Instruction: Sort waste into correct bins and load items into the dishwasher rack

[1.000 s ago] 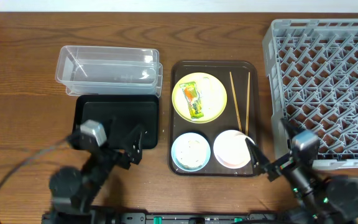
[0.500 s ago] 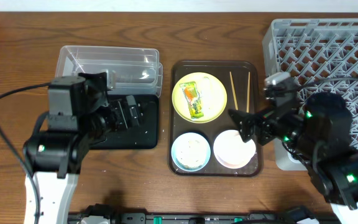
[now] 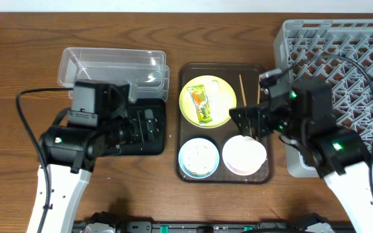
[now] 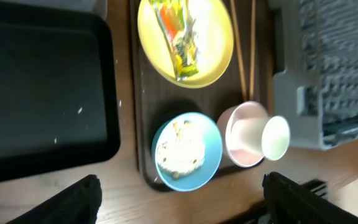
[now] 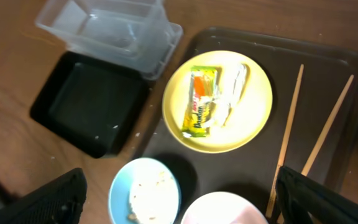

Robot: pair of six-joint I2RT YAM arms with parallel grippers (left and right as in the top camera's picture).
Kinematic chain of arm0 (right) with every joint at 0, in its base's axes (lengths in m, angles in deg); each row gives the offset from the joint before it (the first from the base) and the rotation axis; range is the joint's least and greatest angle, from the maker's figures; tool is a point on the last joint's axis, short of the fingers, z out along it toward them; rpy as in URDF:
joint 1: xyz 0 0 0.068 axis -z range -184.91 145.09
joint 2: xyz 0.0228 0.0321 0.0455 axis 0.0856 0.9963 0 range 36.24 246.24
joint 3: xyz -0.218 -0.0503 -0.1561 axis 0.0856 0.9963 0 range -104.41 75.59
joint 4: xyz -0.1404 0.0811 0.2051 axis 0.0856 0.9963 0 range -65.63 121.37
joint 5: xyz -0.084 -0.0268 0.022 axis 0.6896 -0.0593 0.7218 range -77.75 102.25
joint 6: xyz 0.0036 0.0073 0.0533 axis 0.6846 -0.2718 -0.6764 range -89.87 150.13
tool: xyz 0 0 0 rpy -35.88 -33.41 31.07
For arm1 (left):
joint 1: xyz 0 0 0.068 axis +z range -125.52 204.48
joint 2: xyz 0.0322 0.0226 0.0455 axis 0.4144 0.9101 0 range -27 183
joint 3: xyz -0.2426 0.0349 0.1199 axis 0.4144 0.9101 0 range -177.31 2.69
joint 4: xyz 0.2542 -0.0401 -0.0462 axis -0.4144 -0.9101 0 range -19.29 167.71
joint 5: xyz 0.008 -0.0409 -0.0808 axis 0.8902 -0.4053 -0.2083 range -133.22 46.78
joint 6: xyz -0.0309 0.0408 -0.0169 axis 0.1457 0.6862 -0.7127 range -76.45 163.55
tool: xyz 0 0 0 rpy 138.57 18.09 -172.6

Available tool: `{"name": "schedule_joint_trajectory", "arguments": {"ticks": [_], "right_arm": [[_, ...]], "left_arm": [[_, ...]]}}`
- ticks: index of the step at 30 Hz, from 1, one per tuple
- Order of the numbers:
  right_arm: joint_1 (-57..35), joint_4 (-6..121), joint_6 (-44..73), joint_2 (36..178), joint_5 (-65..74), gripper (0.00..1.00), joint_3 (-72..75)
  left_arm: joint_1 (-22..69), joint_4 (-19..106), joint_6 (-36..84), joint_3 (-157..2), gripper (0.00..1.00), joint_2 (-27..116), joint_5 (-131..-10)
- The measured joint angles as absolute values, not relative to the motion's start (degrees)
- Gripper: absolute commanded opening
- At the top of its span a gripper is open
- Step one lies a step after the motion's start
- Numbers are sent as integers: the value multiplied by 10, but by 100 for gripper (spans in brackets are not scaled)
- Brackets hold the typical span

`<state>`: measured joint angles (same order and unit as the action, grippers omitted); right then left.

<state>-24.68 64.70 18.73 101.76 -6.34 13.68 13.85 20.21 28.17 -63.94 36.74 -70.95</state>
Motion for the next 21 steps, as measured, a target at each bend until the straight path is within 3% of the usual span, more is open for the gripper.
{"name": "schedule_joint_trajectory", "arguments": {"ticks": [5,11,16,21], "right_arm": [[-254,648,168,1053,-28,99,137],[-244,706,141,1029,-7,91,137],[-228,760,132,967,9,77,137],[-204,817,122,911,34,81,135]], "left_arm": [[87,177,282,-639,82,367,-657],[48,153,281,-639,81,367,-605],[11,215,274,-640,80,368,-604],[-44,264,261,-640,71,380,-594]]}}
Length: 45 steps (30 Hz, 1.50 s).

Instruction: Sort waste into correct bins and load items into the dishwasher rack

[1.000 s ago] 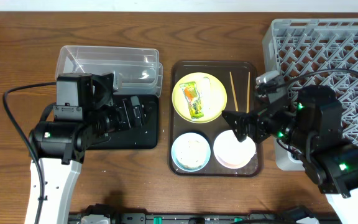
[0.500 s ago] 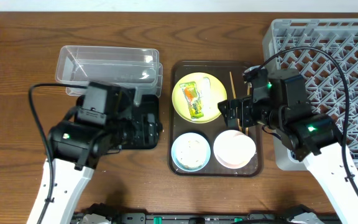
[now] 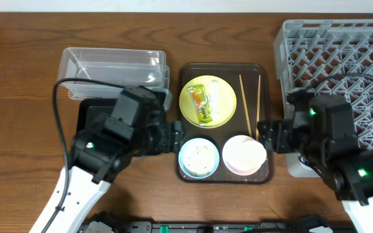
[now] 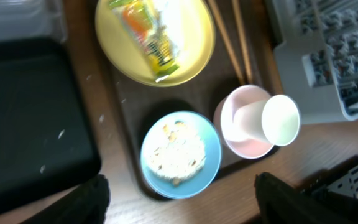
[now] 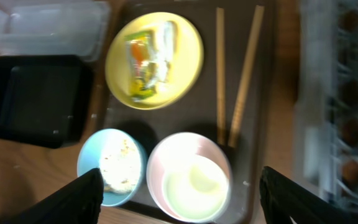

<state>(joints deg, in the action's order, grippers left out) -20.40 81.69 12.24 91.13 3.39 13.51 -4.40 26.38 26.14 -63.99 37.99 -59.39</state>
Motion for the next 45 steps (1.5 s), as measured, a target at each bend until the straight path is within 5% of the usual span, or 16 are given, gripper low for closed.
{"name": "schedule_joint_trajectory", "arguments": {"ticks": [18,22,27,30,39,45], "right_arm": [[-122,816,12,873,76,84,135],[-122,816,9,873,70,84,135],[-122,816,8,873,61,85,135],[-122,816,7,873,58,86,135],[-122,816,12,873,54,99,135],[-122,791,77,873,4,99,135]], "left_arm": [[-277,496,196,-640,57,640,-591],[-295,519,191,-640,47,692,-590],[-296,526,180,-640,27,731,-583],[-296,527,178,-640,6,736,-582],[-259,490,179,-642,6,672,-579],[-142,429,178,-651,6,533,-619]]}}
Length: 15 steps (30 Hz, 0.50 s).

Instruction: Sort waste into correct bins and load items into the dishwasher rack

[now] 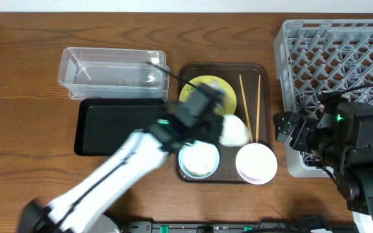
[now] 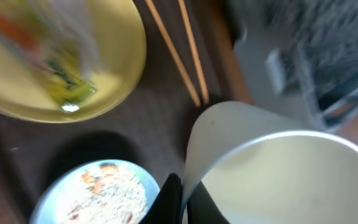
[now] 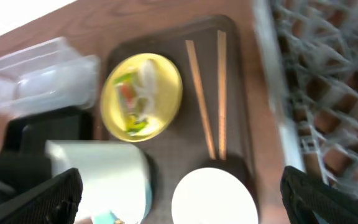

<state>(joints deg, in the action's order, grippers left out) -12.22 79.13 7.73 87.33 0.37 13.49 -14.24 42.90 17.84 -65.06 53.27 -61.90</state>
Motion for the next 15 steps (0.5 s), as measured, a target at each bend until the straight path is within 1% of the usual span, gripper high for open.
{"name": "schedule_joint_trajectory", "arguments": {"ticks": [3,6,9,11,15], "right_arm": [[-122,760,141,873,-74,96,135],[-122,720,223,873,-212,93,135],[-122,661,273,874,-350,93,135],[-122,607,291,877,-433,95,134],[-131,524,285,888,-521,95,133]], "left_arm": [[-55,423,179,-653,6,479,-706],[29,430,179,-653,6,448,-831],[97,449,178,-654,6,436,-970],[124,459,178,-654,6,435,-1048],[142,467,178,-654,6,435,-1166]]}}
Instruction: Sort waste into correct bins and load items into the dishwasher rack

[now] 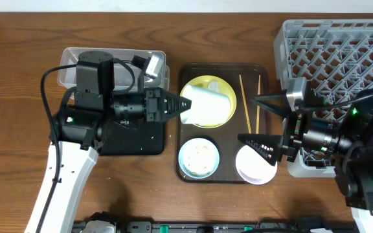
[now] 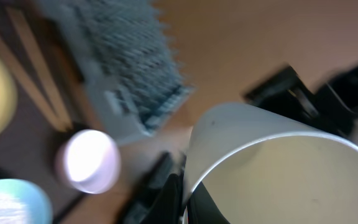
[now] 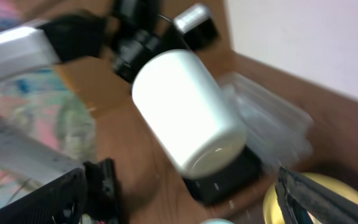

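Note:
My left gripper (image 1: pixel 185 105) is shut on a white paper cup (image 1: pixel 204 107), held on its side above the yellow plate (image 1: pixel 206 83). In the left wrist view the cup (image 2: pixel 278 162) fills the frame. The right wrist view shows the cup (image 3: pixel 188 115) from the front. A pink bowl (image 1: pixel 256 165) and a blue bowl of food scraps (image 1: pixel 199 157) sit on the brown tray (image 1: pixel 222 66), with two chopsticks (image 1: pixel 241 97) beside the plate. My right gripper (image 1: pixel 259 123) is open, pointing left over the tray's right side, holding nothing.
The grey dishwasher rack (image 1: pixel 342 45) stands at the right. A clear plastic bin (image 1: pixel 109 65) and a black bin (image 1: pixel 128 136) lie left of the tray, under my left arm. The pink bowl overhangs the tray's front right corner.
My left arm has drawn back to the left, and the cup it holds is now over the yellow plate instead of beside the pink bowl. My right gripper now points left over the tray.
At first both grippers were open above the table, and the cup lay in the pink bowl. Then my left gripper was nearer the tray. Later it was shut on the cup, and the bowl sat further right. Now the cup hangs over the yellow plate.

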Robot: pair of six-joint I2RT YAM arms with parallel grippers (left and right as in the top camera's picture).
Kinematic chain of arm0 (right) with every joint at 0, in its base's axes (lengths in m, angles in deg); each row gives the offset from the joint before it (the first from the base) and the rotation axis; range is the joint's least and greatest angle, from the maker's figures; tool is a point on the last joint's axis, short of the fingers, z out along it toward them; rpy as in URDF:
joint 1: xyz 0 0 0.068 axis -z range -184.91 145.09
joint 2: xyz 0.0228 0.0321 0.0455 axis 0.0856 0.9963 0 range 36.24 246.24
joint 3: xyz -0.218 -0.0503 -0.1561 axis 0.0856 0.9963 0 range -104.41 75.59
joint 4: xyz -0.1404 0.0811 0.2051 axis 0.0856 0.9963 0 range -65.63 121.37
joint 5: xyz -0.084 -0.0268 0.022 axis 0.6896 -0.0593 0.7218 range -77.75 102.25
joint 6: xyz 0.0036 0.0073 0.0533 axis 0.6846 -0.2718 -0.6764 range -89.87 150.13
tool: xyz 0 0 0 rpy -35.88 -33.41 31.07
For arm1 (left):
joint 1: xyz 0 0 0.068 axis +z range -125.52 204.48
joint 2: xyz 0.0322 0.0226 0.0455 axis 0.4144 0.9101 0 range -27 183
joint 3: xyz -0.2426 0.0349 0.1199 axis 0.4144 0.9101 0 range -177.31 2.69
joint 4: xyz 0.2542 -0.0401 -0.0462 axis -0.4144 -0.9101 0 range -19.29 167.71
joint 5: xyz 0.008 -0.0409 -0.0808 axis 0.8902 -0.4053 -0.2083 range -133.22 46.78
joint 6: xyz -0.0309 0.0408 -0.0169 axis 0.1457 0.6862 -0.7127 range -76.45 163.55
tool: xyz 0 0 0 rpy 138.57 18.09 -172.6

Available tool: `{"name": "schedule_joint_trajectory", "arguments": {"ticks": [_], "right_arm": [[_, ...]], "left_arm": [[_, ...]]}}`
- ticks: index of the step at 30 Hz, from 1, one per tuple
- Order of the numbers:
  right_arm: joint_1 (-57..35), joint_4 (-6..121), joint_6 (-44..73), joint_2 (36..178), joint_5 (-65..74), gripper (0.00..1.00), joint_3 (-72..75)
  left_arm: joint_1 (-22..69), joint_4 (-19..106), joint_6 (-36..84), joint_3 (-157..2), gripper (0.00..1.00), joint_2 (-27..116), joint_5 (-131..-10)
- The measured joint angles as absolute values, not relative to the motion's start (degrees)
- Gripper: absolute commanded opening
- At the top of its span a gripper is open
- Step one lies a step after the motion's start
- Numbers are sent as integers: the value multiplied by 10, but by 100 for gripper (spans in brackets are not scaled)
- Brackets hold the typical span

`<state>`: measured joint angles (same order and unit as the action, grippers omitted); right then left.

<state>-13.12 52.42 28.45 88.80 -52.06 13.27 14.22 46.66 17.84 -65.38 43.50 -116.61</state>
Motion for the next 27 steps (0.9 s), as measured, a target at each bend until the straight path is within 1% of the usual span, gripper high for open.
{"name": "schedule_joint_trajectory", "arguments": {"ticks": [4,6,10,13,14,17,19,20,22,23,24,26,27], "right_arm": [[-170,479,268,912,-546,94,133],[-192,463,260,929,-547,90,133],[-224,419,245,964,-548,85,133],[-240,383,232,982,-548,78,133],[-244,374,225,985,-548,74,133],[-254,367,214,991,-551,71,133],[-259,367,210,992,-551,71,133],[-261,367,209,992,-551,73,133],[-265,367,204,993,-551,85,133],[-265,367,202,993,-551,86,133],[-265,367,201,993,-550,83,133],[-265,367,204,993,-550,66,133],[-265,366,204,993,-550,61,133]], "left_arm": [[143,471,178,-654,6,435,-1234],[143,471,178,-654,6,435,-1250],[143,472,178,-654,6,435,-1267],[143,471,178,-654,6,435,-1272],[143,471,178,-654,6,435,-1273],[143,471,178,-654,6,435,-1273],[143,472,179,-654,6,435,-1273],[143,471,179,-654,7,435,-1273],[143,471,179,-654,6,435,-1273],[143,472,179,-654,6,435,-1273],[143,472,179,-654,6,435,-1273],[143,471,179,-654,6,435,-1273],[143,471,179,-654,6,435,-1274]]}}
